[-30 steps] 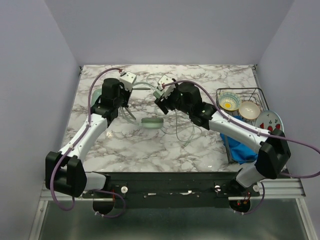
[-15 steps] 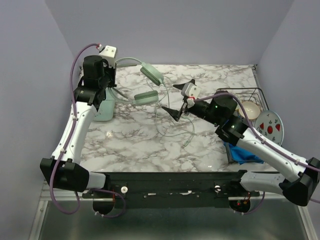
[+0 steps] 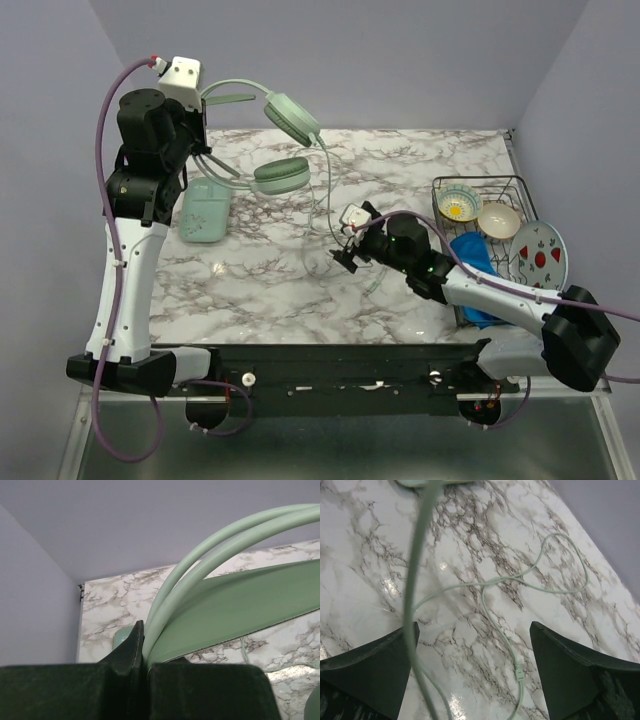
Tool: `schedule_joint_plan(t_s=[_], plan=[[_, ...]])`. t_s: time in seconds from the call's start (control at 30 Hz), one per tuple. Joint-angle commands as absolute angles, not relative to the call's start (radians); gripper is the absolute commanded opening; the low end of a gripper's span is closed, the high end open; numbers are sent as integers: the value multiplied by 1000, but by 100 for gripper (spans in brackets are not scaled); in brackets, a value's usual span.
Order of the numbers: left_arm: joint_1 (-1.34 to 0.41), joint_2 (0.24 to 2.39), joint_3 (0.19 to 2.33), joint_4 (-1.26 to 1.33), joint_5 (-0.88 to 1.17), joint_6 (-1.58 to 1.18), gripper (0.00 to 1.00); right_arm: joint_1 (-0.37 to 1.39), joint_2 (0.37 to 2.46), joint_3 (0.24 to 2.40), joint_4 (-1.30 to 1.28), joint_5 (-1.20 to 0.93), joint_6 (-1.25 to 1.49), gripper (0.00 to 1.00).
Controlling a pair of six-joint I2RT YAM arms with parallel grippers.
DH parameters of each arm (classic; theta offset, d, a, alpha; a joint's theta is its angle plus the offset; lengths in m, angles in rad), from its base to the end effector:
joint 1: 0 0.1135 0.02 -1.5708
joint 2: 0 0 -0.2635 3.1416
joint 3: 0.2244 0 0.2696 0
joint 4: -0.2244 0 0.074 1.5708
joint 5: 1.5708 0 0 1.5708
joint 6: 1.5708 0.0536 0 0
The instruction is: Wrap the headphones
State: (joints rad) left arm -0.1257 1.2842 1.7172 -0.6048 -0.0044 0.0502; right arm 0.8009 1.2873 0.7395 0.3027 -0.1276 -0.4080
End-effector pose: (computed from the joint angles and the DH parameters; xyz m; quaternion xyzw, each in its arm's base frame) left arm 0.2824 -0.0355 0.5092 0.0658 0.7623 -0.0226 0.6434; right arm 0.2215 0.2383 0.2499 -0.4793 0.6250 0.1692 0.5925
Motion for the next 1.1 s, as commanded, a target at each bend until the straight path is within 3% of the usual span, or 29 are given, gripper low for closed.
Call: schedule_joint_plan(t_s=[0.0,0.13,0.17,0.3,0.4,0.43,0.47,0.53,0.63,0.87,1.07], plan=[[-114,1256,1759,-623,41,5,0,784,1318,674,443,-6,-315,99],[-106,1261,1755,-615,46,3,0,778,1325,611,482,40,-249,82],[-104,1262,1750,-615,46,5,0,778,1328,603,482,38,-241,70],[-84,1272,1730,-595,40,5,0,778,1315,580,434,52,-212,47],[-83,1275,1697,-568,8,9,0,776,1267,580,353,95,-207,28],[-83,1273,1681,-537,-29,17,0,776,1252,606,286,113,-209,23],[-83,1273,1660,-519,-53,37,0,778,1229,636,234,164,-206,11],[-100,1282,1586,-464,-124,69,0,778,1217,708,40,216,-206,1],[-132,1310,1504,-413,-210,142,0,791,1207,883,-173,305,-250,1],[-245,1396,1424,-382,-258,253,0,863,1238,1188,-311,593,-507,1],[-434,1430,1364,-388,-296,380,0,873,1288,1387,-314,447,-584,1]])
